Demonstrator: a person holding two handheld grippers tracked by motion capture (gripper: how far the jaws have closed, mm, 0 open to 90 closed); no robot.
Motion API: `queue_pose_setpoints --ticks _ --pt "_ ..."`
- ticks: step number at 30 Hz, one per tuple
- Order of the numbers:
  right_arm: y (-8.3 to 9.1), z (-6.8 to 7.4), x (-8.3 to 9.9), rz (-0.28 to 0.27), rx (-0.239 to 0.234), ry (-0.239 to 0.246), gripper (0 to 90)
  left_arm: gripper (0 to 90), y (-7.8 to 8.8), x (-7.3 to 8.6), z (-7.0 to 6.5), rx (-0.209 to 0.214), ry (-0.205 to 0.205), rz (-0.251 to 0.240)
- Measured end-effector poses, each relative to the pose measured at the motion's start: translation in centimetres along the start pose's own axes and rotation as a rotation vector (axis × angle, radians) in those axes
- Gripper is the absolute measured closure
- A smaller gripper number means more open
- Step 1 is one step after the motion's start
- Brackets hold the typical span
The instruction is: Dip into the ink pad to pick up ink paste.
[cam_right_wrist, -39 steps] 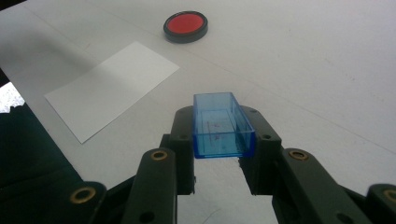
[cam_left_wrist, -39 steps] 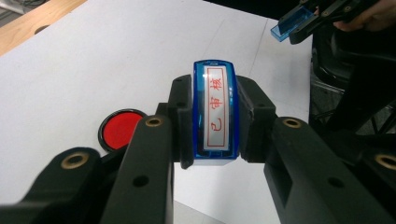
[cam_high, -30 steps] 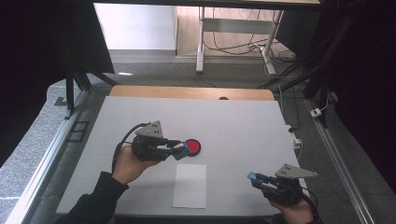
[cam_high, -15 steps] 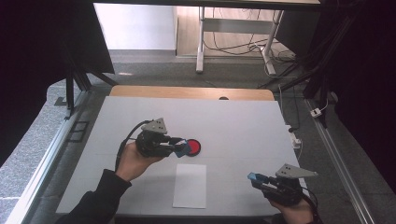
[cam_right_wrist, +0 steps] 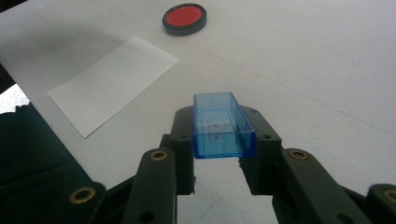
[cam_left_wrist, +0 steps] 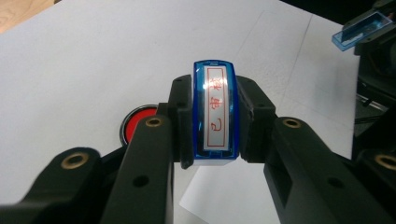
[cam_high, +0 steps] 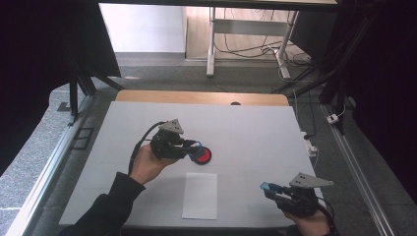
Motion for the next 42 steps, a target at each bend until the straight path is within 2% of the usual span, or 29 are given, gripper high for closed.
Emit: queue_pose_setpoints --ticks 11,22,34,42 --pt "0.0 0.0 0.0 -0.001 -0.002 -0.003 68.6 70.0 -1.7 -0.5 1.2 -0.015 -0.004 0.015" --pt "0.0 0.1 0.0 0.004 -0.004 0.001 68.6 70.0 -3.4 -0.6 2.9 -0.03 0.022 0.037" --pt "-0.1 0.1 0.1 0.008 -0.004 0.011 68.6 70.1 -5.9 0.9 4.5 -0.045 0.057 0.095" --pt "-0.1 0.2 0.1 0.012 -0.004 0.015 68.5 70.1 -7.0 1.5 4.8 -0.059 0.066 0.124"
Point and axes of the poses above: each handheld gripper's, and its own axes: y roughly backward along the jaws, x roughly out of its underside, z roughly to its left, the point moved 9 cm from there along -y, roughly forward along the jaws
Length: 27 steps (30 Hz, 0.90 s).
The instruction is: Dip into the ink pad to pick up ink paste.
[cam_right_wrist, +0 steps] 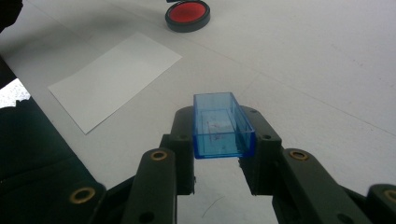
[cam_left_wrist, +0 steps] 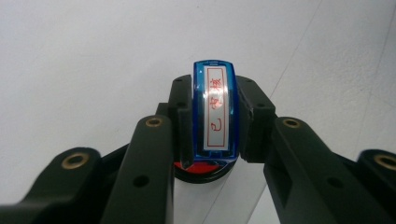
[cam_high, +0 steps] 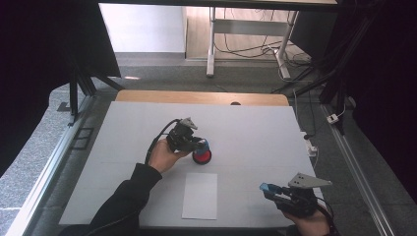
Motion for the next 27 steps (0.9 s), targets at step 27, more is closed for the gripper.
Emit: queue_pose_setpoints --ticks 27 --pt "-0.1 0.1 0.1 0.012 -0.004 0.009 68.5 70.3 -1.7 0.3 -0.5 -0.131 -0.066 0.114"
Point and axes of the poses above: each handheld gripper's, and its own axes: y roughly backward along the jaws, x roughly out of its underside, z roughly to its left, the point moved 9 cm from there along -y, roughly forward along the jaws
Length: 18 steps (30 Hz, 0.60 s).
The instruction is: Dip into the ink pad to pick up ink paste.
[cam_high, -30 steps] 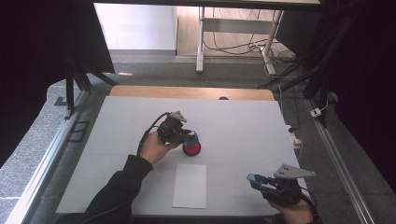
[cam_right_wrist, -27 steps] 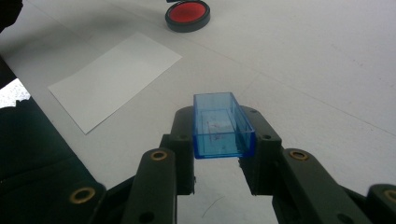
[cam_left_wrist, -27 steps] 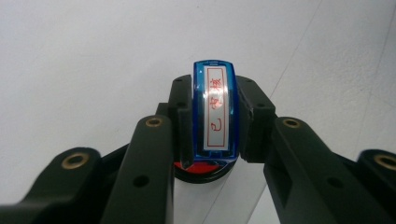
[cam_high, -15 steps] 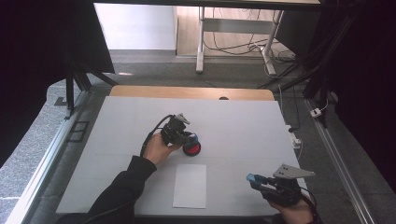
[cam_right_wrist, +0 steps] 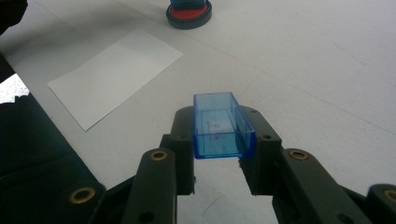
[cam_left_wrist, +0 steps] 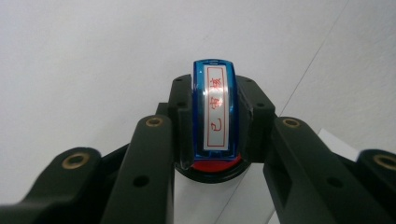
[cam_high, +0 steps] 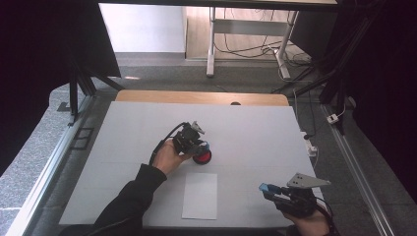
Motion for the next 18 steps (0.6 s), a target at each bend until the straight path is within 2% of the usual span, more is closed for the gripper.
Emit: queue_pose_setpoints --ticks 3,5,14,18 --pt "-0.02 0.02 0.0 0.001 0.002 0.002 68.6 70.4 -0.03 -0.07 -0.23 -0.024 -0.018 0.009" --pt "-0.03 0.02 0.0 0.001 0.002 0.003 68.6 70.4 -0.04 -0.07 -0.21 -0.023 -0.014 0.008" --pt "-0.03 0.02 0.04 0.007 0.001 0.006 68.6 70.4 -0.05 0.0 0.34 0.039 0.055 -0.002" --pt "-0.04 0.03 0.05 0.008 0.0 0.008 68.6 70.4 -0.06 -0.01 0.51 0.055 0.067 -0.001"
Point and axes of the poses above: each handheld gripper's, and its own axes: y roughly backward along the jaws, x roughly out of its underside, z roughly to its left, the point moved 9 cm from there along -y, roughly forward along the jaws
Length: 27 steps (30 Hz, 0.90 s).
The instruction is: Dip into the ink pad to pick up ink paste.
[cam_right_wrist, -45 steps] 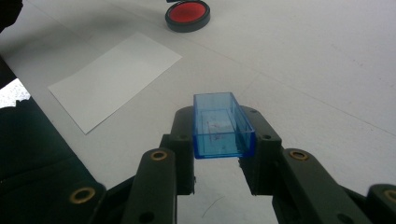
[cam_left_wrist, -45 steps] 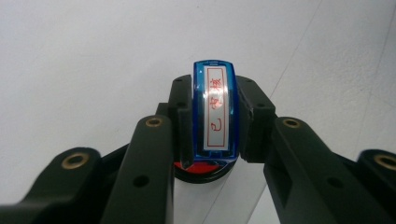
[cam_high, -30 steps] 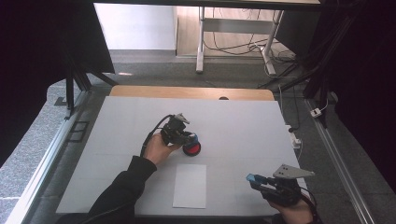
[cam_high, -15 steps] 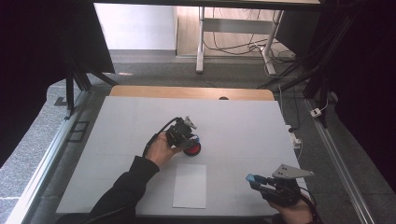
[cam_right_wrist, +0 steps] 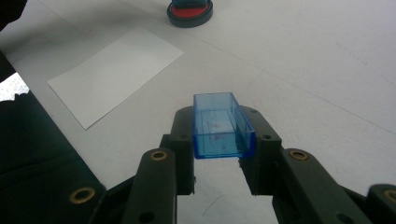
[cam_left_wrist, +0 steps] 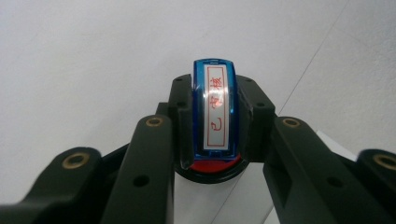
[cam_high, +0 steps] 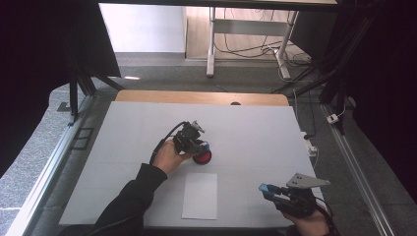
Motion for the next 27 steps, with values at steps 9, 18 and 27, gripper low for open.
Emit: queue_pose_setpoints --ticks 9,18,27 --pt "0.0 0.0 0.0 0.003 0.003 0.001 68.6 70.4 0.0 0.0 -0.7 -0.081 -0.087 0.021" --pt "-0.1 0.0 0.0 0.002 0.001 0.0 68.6 70.3 -0.1 -0.1 -0.7 -0.076 -0.078 0.017" --pt "0.0 0.0 0.0 -0.001 -0.003 -0.003 68.5 70.1 0.1 0.0 0.0 -0.002 -0.027 -0.01"
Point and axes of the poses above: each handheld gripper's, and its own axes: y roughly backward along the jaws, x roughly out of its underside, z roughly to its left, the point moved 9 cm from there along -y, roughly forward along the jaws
